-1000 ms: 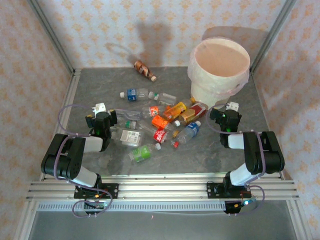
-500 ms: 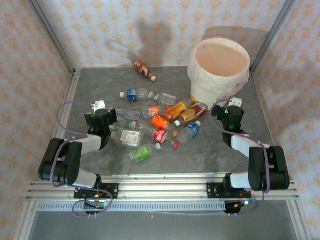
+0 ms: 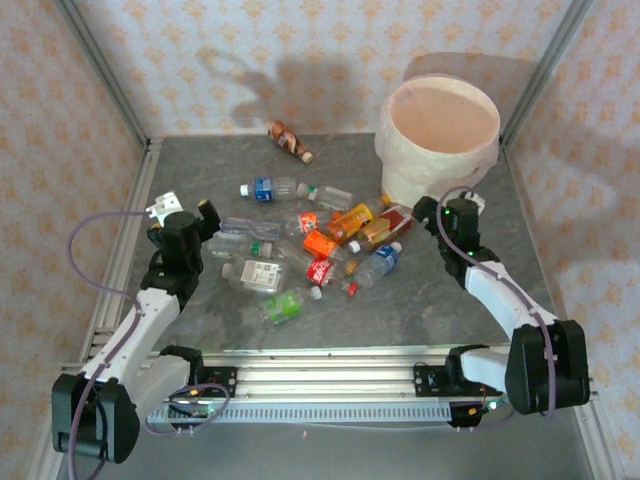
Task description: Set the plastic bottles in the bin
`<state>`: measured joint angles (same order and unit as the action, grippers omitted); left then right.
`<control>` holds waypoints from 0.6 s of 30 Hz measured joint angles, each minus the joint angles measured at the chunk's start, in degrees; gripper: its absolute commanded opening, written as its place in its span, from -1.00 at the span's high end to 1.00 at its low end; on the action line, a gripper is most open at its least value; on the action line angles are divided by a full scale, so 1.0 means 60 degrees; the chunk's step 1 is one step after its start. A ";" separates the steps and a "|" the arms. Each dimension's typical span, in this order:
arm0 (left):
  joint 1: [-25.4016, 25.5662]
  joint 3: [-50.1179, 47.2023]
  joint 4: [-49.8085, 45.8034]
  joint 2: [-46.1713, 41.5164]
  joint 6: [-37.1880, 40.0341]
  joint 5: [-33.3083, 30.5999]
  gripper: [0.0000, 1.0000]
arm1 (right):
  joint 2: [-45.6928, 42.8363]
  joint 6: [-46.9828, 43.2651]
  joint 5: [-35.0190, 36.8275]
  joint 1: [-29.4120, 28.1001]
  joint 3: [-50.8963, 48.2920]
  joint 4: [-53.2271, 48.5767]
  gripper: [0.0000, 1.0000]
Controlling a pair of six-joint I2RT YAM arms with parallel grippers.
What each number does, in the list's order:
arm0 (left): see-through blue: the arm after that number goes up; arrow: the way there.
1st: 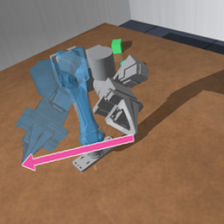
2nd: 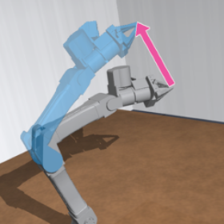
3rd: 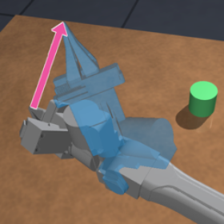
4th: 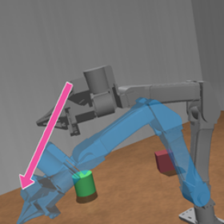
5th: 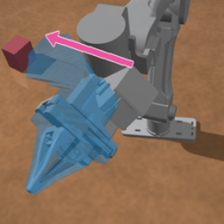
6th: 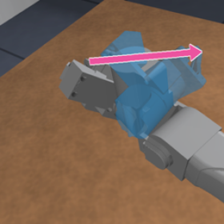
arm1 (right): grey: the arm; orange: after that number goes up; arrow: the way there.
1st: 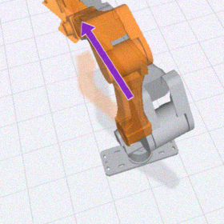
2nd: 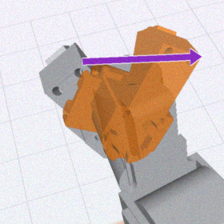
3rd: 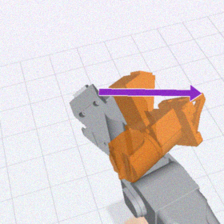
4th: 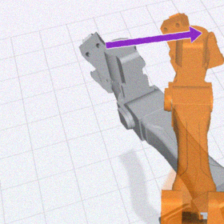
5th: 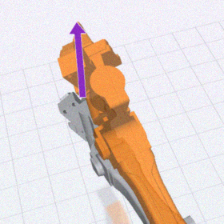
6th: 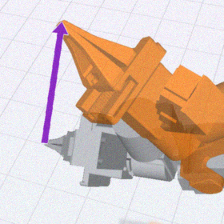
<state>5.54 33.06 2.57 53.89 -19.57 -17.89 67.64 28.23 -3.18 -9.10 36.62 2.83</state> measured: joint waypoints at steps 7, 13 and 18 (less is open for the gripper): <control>0.0000 0.0601 -0.1479 0.0565 -0.1330 0.0120 -1.00 | 0.0703 0.2830 -0.0510 -0.1967 0.0168 -0.1872 -0.98; 0.0000 0.0736 -0.1883 0.1348 -0.2277 0.0605 -1.00 | 0.1767 0.3982 -0.1271 -0.3045 0.0605 -0.2889 -0.98; 0.0000 0.0736 -0.1902 0.1694 -0.2685 0.1104 -1.00 | 0.2189 0.4346 -0.1592 -0.3228 0.0823 -0.2969 -0.98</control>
<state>5.54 37.47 -8.84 64.05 -35.68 -11.27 80.77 54.30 -12.73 -28.47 41.56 -14.98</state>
